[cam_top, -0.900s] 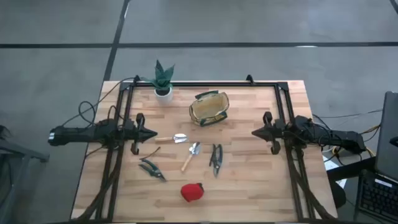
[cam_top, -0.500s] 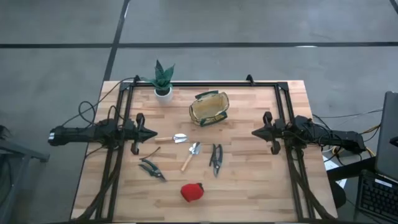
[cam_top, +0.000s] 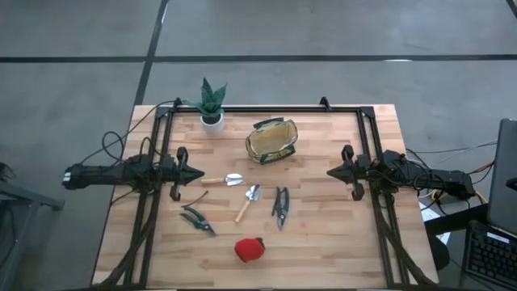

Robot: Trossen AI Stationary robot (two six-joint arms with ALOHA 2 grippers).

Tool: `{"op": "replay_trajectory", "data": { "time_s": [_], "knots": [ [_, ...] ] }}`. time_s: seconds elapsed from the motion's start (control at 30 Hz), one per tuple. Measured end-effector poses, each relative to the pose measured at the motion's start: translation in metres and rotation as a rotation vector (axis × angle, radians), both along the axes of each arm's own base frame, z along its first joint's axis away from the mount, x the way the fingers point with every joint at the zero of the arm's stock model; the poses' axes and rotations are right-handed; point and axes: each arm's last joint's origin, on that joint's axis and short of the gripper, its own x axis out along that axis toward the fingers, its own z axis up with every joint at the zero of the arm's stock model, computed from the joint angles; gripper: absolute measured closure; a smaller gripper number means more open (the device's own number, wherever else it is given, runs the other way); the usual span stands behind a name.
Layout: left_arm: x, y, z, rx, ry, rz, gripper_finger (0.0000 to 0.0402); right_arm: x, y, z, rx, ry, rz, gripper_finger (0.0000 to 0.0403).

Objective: Pick & Place Garden tools in Gardening bag

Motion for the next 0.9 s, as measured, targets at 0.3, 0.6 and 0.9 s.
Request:
{"op": "replay_trajectory", "data": {
  "time_s": [0.3, 0.6, 0.9],
  "knots": [
    [0.0, 0.0, 0.0, 0.0, 0.0, 0.0, 0.039, 0.0, 0.0, 0.0, 0.0, 0.0, 0.0, 0.0394],
    [0.0, 0.0, 0.0, 0.0, 0.0, 0.0, 0.039, 0.0, 0.0, 0.0, 0.0, 0.0, 0.001, 0.0394],
    [0.0, 0.0, 0.0, 0.0, 0.0, 0.0, 0.039, -0.004, 0.0, 0.026, 0.395, -0.24, 0.05, 0.0394]
  ]
}}
